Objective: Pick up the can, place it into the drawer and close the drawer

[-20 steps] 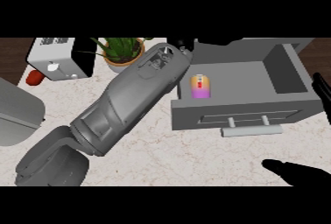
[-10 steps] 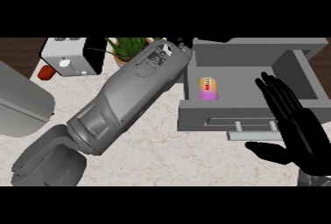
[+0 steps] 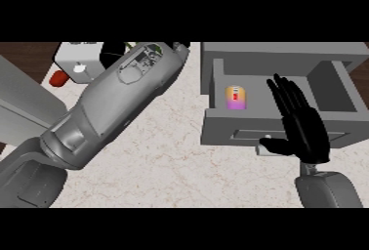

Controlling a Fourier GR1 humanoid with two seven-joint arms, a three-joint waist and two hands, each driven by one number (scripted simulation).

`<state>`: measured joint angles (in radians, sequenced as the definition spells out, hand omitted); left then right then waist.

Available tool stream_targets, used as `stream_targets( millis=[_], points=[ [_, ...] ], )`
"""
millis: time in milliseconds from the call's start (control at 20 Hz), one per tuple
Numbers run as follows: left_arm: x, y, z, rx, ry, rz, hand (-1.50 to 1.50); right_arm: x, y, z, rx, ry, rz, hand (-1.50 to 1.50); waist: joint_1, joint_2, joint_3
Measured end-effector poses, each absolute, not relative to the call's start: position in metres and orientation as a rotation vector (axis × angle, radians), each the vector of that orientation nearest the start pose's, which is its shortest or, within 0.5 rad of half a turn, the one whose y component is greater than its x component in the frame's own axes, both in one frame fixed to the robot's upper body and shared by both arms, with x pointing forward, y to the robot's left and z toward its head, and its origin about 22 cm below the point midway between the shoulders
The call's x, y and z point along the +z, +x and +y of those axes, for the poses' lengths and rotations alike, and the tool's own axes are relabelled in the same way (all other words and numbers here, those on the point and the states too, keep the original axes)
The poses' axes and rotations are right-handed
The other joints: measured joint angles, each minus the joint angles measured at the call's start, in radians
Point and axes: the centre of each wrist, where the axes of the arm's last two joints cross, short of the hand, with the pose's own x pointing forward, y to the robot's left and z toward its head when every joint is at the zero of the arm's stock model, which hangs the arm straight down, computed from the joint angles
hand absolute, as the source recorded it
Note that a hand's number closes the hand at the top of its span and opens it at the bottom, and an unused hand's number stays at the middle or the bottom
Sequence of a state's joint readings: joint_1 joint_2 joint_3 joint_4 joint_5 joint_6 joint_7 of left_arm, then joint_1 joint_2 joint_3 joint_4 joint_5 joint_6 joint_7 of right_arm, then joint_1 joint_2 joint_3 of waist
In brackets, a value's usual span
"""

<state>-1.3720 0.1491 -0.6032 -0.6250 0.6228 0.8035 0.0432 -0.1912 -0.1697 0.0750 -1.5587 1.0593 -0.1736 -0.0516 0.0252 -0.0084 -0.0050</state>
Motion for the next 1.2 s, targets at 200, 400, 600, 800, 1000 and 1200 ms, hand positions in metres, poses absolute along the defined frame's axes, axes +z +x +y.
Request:
stream_targets(
  millis=[200,400,600,800,1000,1200],
  points=[
    [0.211,0.424,0.04,-0.034,0.232,-1.779,-1.5,0.038,0.301,-0.232,0.928,-1.122,-1.727,-1.5,0.009,-0.01,-0.011],
    [0.216,0.422,0.055,-0.042,0.241,-1.778,-1.5,0.031,0.321,-0.235,0.941,-1.191,-1.714,-1.5,0.02,-0.013,-0.018],
    [0.224,0.418,0.067,-0.048,0.229,-1.768,-1.5,0.027,0.34,-0.239,0.958,-1.252,-1.695,-1.5,0.032,-0.014,-0.02],
    [0.221,0.412,0.079,-0.055,0.226,-1.764,-1.5,0.025,0.357,-0.241,0.943,-1.314,-1.678,-1.5,0.041,-0.013,-0.021],
    [0.216,0.408,0.095,-0.052,0.243,-1.748,-1.5,0.025,0.374,-0.24,0.911,-1.345,-1.691,-1.5,0.042,-0.007,-0.017],
    [0.209,0.4,0.102,-0.065,0.239,-1.737,-1.5,0.027,0.392,-0.241,0.887,-1.376,-1.681,-1.5,0.051,0.001,-0.011]
  ],
)
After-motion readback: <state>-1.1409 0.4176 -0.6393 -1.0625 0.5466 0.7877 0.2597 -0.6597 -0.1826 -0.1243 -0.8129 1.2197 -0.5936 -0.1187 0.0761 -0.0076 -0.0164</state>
